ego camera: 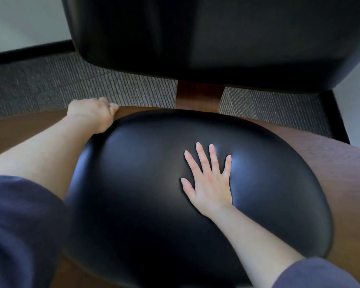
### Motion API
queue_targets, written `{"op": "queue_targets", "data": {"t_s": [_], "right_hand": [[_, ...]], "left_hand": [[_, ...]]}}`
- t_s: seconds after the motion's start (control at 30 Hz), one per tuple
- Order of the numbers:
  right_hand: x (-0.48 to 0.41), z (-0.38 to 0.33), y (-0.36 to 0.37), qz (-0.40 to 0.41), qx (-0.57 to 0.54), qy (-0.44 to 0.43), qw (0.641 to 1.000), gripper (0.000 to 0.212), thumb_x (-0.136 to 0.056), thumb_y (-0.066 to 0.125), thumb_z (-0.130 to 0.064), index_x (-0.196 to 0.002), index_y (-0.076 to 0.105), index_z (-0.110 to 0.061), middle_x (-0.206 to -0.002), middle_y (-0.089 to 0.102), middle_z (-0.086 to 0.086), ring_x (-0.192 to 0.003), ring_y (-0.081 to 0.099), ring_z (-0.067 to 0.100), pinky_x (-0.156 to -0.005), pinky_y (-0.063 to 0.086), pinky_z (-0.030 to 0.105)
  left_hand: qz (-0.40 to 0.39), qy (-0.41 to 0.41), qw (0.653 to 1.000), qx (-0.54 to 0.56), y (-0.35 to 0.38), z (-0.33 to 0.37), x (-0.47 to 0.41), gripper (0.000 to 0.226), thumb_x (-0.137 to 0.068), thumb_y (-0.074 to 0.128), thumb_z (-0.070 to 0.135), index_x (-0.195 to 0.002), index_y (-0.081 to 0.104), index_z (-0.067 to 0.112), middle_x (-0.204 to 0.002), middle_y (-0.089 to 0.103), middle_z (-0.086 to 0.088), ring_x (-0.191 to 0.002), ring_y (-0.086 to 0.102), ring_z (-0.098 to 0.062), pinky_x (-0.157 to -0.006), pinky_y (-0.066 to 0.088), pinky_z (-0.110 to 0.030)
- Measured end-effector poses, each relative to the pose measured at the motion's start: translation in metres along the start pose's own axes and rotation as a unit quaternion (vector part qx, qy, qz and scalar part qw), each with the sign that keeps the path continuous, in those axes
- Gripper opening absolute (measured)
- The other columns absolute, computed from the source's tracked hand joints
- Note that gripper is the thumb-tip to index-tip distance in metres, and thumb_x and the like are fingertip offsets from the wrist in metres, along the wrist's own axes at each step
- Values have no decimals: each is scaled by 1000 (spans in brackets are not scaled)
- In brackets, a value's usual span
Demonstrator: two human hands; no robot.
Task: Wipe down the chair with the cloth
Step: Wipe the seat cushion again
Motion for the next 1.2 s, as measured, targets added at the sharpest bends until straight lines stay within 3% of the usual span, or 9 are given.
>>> {"op": "queue_targets", "data": {"t_s": [0.2, 0.37, 0.63, 0.97, 1.1, 1.2], "right_hand": [[3, -1, -3, -44, 13, -7, 999, 67, -94, 18, -59, -154, 20, -29, -164, 10, 5, -151, 3, 34, -113, 6, 69], [1, 0, -13, -109, 44, -12, 993, 73, -88, -10, -62, -153, -17, -30, -161, -25, 2, -147, -24, 34, -113, -6, 67], [-4, -47, -29, -159, -30, 55, 985, 75, -96, 13, -66, -154, -16, -27, -159, -29, 8, -146, -26, 35, -114, -4, 66], [3, -156, -73, -165, -147, -27, 975, 64, -103, 27, -51, -156, -3, -33, -164, -12, -4, -151, -12, 25, -117, 3, 62], [14, -179, -75, -250, -126, -71, 957, 70, -100, 33, -56, -155, -6, -36, -162, -21, -4, -150, -15, 29, -115, 11, 65], [22, -187, -70, -270, -102, -79, 954, 79, -98, 40, -57, -154, -11, -36, -160, -27, -1, -149, -16, 34, -113, 23, 64]], "left_hand": [[18, -44, 999, -3, -8, -39, 24, 57, -103, 22, 46, -130, 50, 5, -132, 55, -22, -121, 52, -38, -98, 35, -43], [34, -69, 997, -10, -11, -70, 44, 57, -103, 21, 46, -129, 50, 4, -128, 57, -21, -117, 54, -38, -96, 35, -43], [77, -109, 991, -19, -16, -123, 89, 55, -104, 24, 44, -125, 48, 0, -123, 57, -23, -110, 55, -39, -89, 37, -43], [150, -224, 960, 70, -16, -180, 166, 50, -102, 38, 42, -113, 49, -6, -113, 58, -29, -102, 57, -45, -80, 38, -44], [191, -294, 922, 164, -9, -193, 210, 48, -101, 44, 41, -113, 49, -5, -111, 58, -29, -100, 57, -47, -82, 43, -50], [204, -364, 867, 273, 7, -196, 247, 45, -101, 45, 40, -115, 47, -3, -115, 58, -27, -103, 58, -47, -82, 44, -51]]}}
Point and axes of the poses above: each hand's wrist, its own x-axis away from the middle knuckle, its own y-axis out of the palm, z = x × y, the point moved 4 cm from there along -x, towards the middle knuckle
